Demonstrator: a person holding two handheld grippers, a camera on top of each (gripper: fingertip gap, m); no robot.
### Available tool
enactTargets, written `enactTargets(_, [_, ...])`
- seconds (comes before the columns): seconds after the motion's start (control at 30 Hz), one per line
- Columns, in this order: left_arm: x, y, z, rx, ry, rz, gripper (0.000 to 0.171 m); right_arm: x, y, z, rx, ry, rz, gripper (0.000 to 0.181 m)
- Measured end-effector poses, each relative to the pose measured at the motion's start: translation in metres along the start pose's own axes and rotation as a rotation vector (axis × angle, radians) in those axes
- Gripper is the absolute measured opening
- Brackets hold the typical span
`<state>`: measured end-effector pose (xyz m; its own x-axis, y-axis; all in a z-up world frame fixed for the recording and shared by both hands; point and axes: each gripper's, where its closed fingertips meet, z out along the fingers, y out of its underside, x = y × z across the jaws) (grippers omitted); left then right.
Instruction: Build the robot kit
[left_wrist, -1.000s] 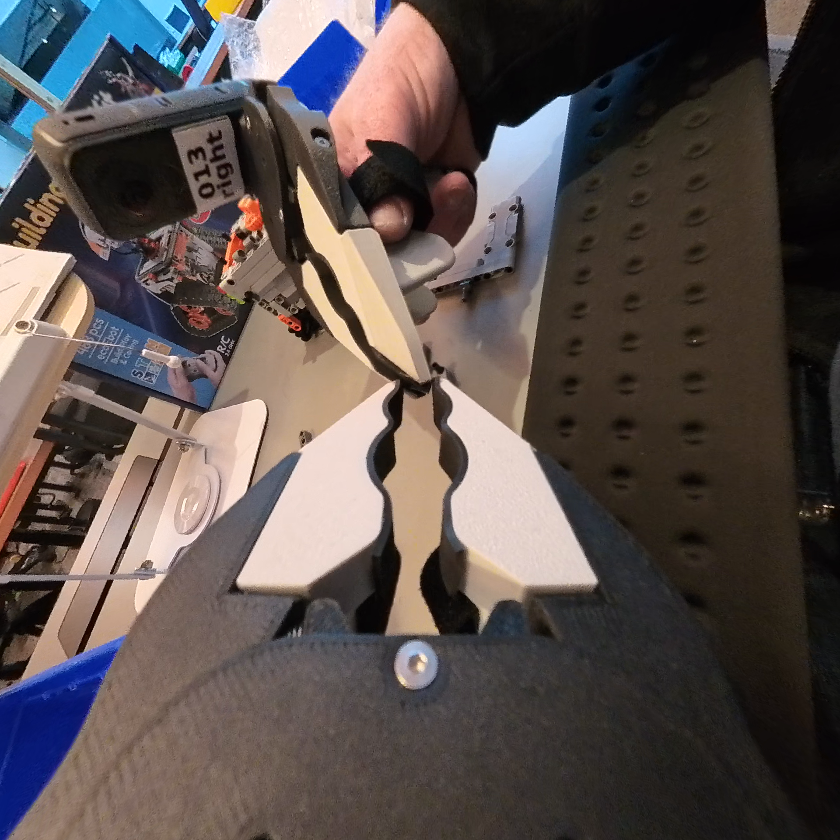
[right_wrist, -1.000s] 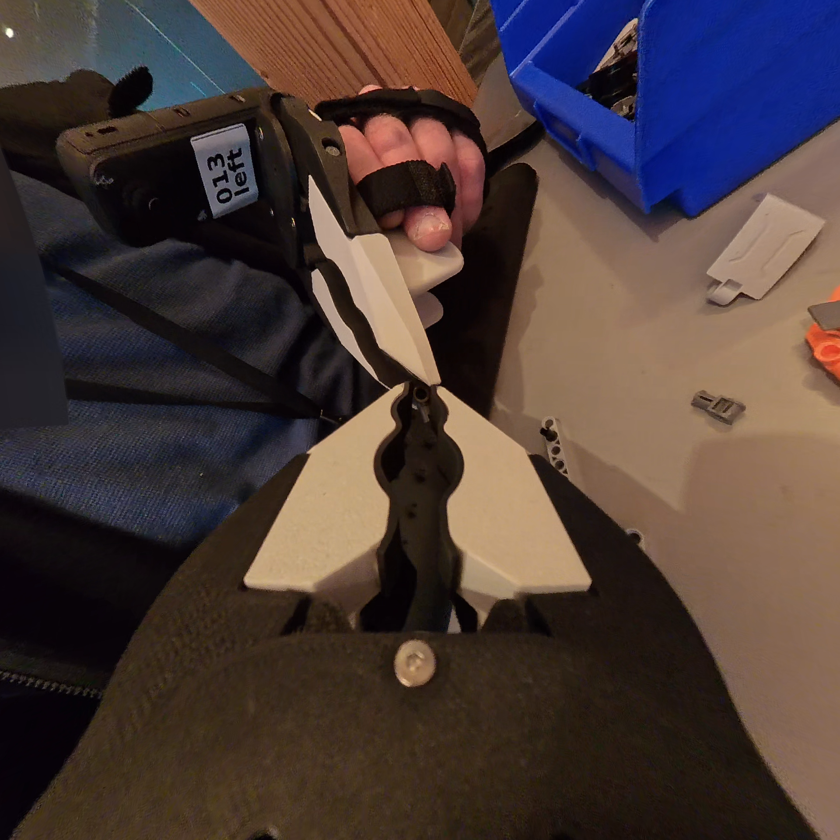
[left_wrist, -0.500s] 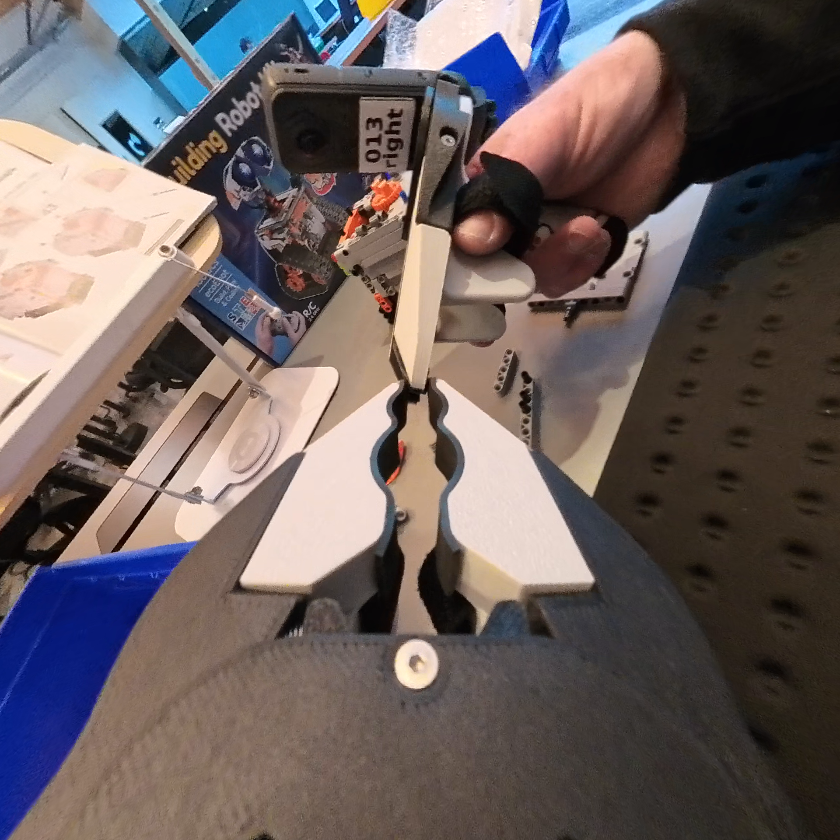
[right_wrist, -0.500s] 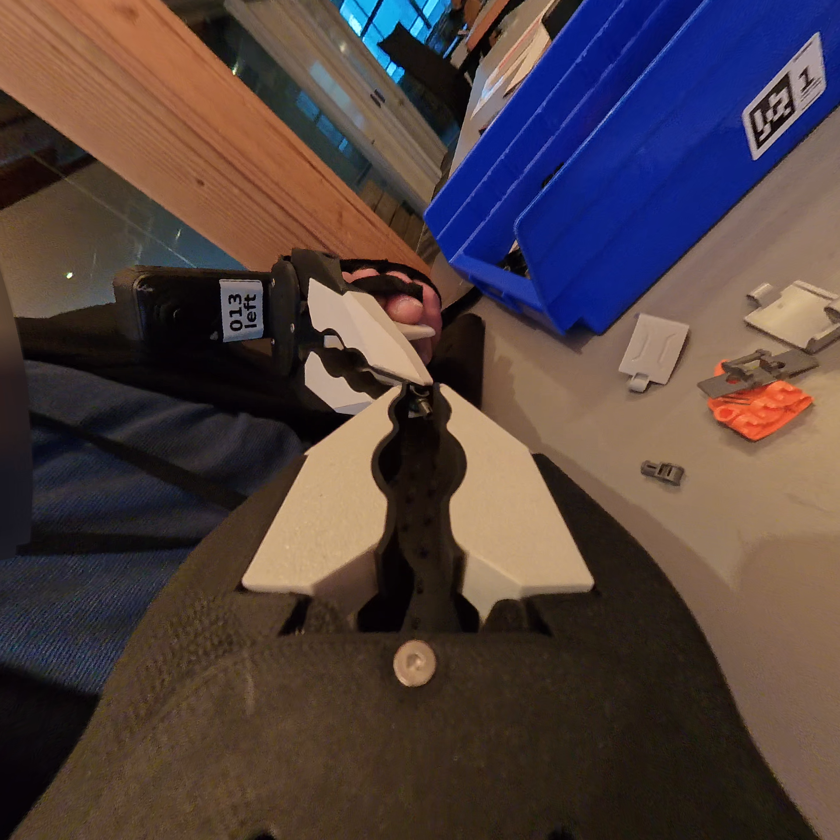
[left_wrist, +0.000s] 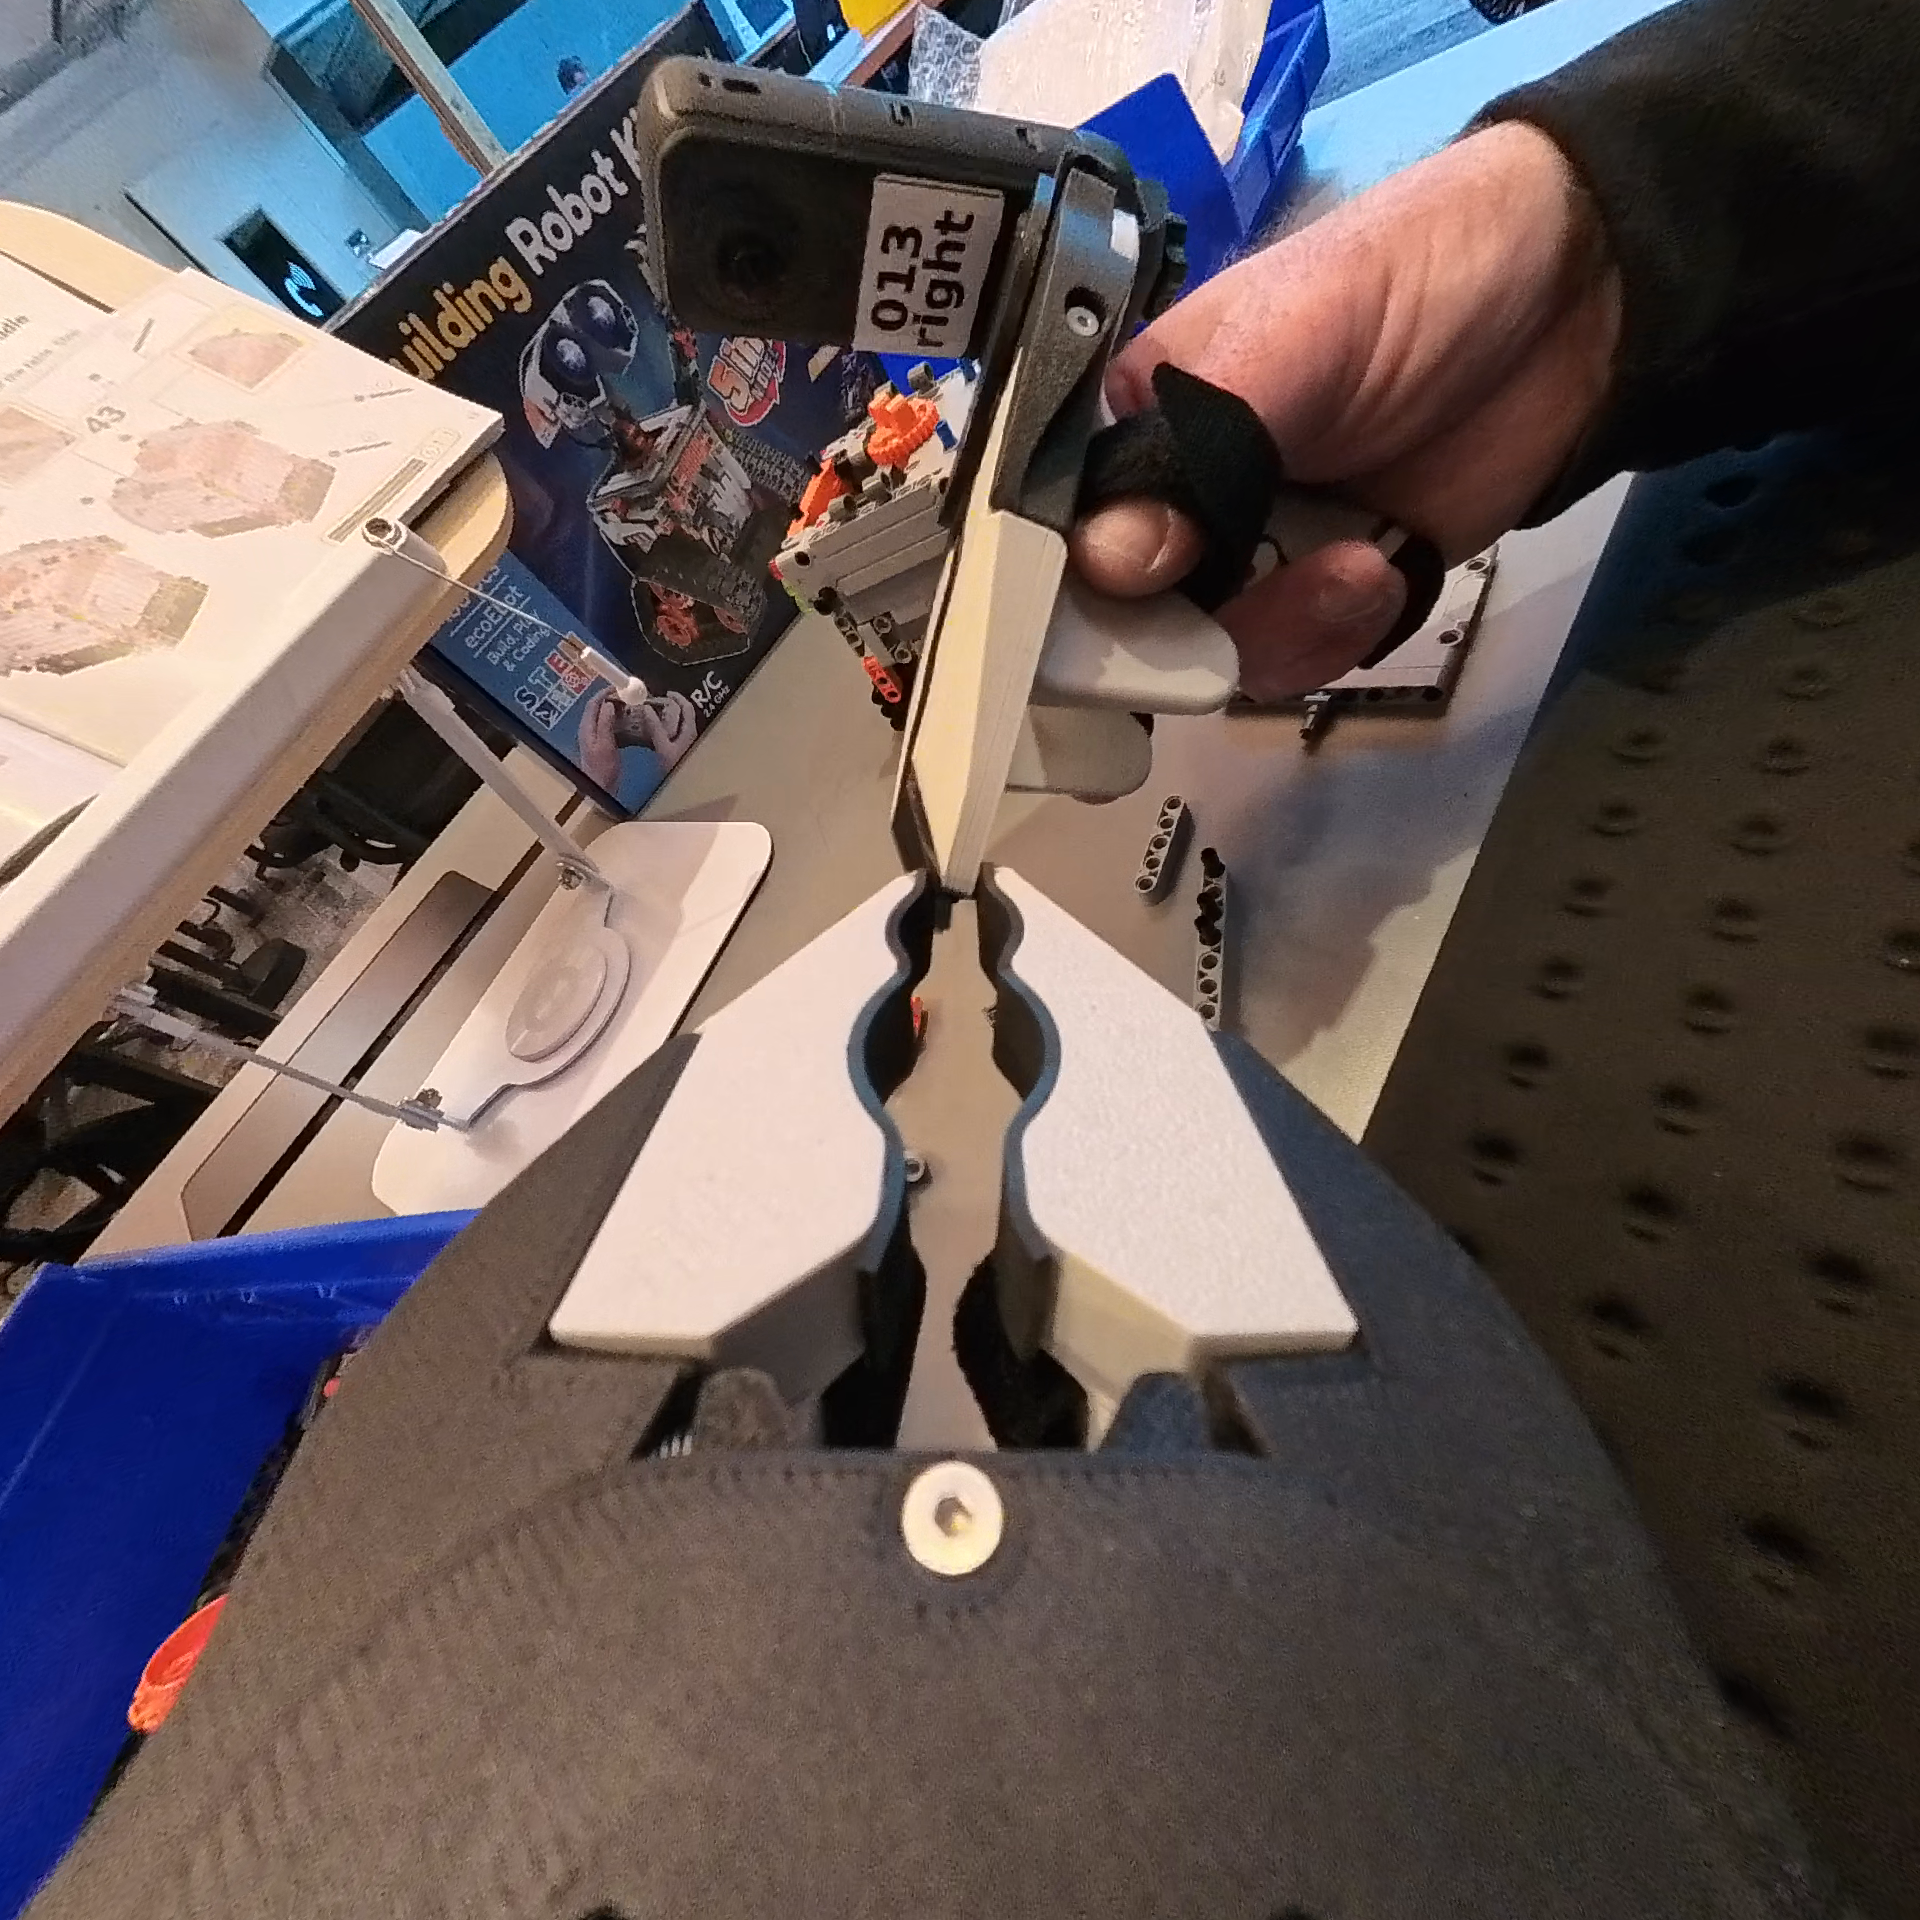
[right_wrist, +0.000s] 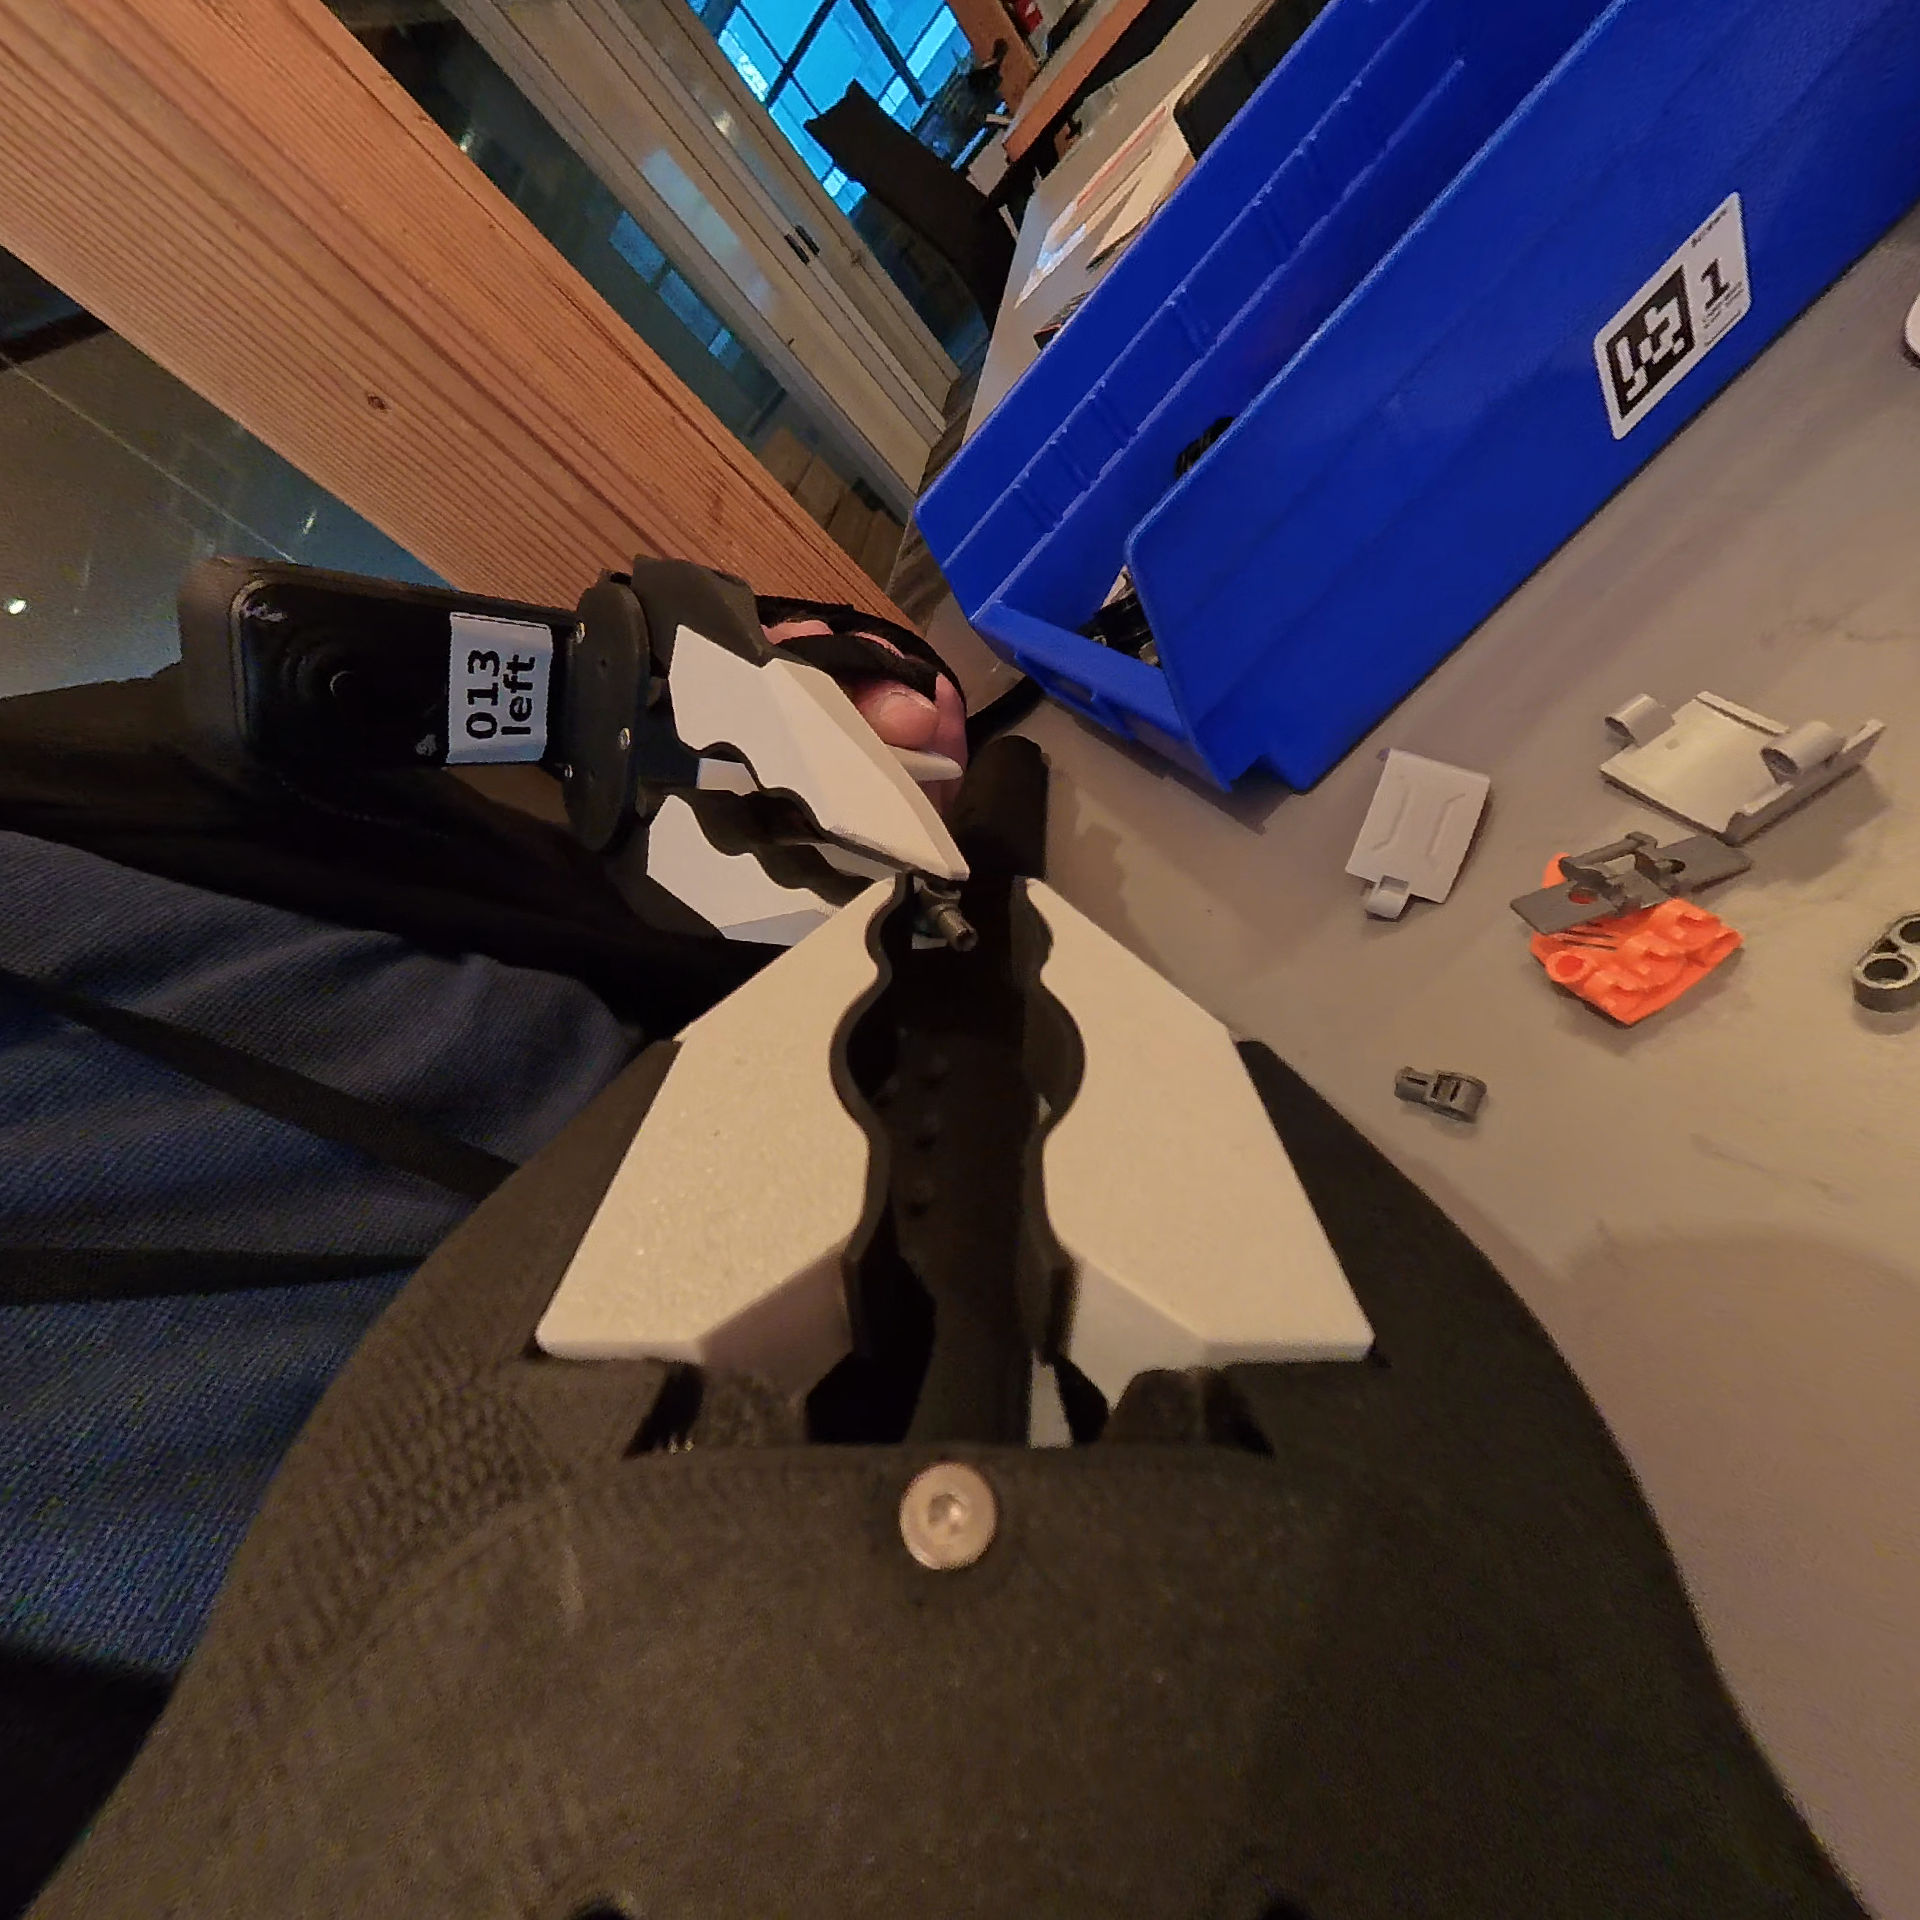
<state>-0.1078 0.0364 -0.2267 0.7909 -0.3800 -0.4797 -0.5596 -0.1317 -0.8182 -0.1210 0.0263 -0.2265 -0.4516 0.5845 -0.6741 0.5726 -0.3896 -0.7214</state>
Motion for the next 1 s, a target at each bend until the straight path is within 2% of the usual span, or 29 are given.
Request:
enactTargets(0.33, [0.002, 0.002, 0.002, -0.003, 0.027, -0.022, 0.005, 0.006, 0.002, -0.002, -0.003, 0.035, -0.002, 0.022])
enactTargets(0.53, [0.005, -0.003, 0.000, 0.041, 0.083, -0.079, 0.005, 0.001, 0.003, -0.003, -0.009, -0.027, 0.040, 0.023])
enactTargets(0.7, [0.006, -0.011, -0.005, 0.106, 0.132, -0.125, 0.005, -0.007, 0.000, -0.010, 0.012, -0.143, 0.108, 0.029])
enactTargets(0.8, [0.007, -0.010, -0.006, 0.103, 0.149, -0.139, 0.005, -0.006, 0.001, -0.016, -0.010, -0.105, 0.055, 0.027])
enactTargets(1.0, [0.015, 0.004, -0.001, 0.007, 0.203, -0.130, 0.005, 0.004, 0.013, -0.028, -0.147, 0.140, -0.251, 0.016])
